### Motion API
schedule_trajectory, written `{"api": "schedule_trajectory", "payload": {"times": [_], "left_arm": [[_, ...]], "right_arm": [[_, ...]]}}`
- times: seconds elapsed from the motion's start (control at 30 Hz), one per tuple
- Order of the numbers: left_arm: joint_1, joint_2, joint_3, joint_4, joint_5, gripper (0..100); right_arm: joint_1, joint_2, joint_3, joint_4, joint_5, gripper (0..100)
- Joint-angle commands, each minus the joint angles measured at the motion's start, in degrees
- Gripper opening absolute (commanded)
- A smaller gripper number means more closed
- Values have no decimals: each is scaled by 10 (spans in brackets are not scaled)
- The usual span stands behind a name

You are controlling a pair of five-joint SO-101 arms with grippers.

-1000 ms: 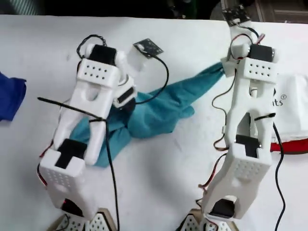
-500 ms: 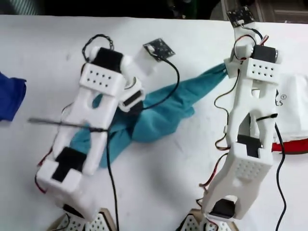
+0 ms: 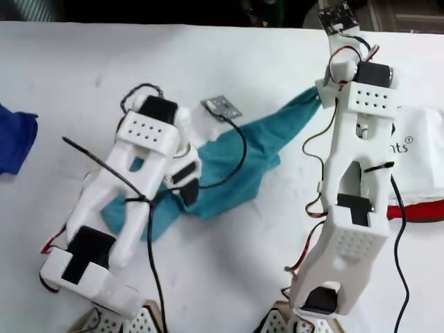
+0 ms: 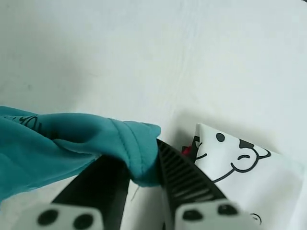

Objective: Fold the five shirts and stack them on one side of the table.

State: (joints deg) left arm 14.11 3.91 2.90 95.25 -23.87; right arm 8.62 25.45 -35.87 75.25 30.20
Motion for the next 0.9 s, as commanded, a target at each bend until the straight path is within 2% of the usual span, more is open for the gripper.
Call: {"api": "schedule_trajectory", "payload": {"times": [0.0, 0.2, 0.4, 0.5, 0.7, 0.87], "left_arm": [[-21, -19, -21, -19, 14, 252], [-22, -15, -160, 62, 13, 252], [60, -18, -85, 67, 16, 252], [95, -18, -48, 63, 49, 255], [145, -14, 41, -22, 76, 255], [128, -14, 133, -129, 76, 252]], "right_arm": [[-8, -8, -25, -6, -1, 19], [-15, -11, -25, 0, -1, 19], [-15, -11, -25, 17, -2, 19], [-15, -11, -25, 18, -2, 19], [-15, -11, -25, 18, -2, 19], [-14, -12, -25, 18, -1, 19]]}}
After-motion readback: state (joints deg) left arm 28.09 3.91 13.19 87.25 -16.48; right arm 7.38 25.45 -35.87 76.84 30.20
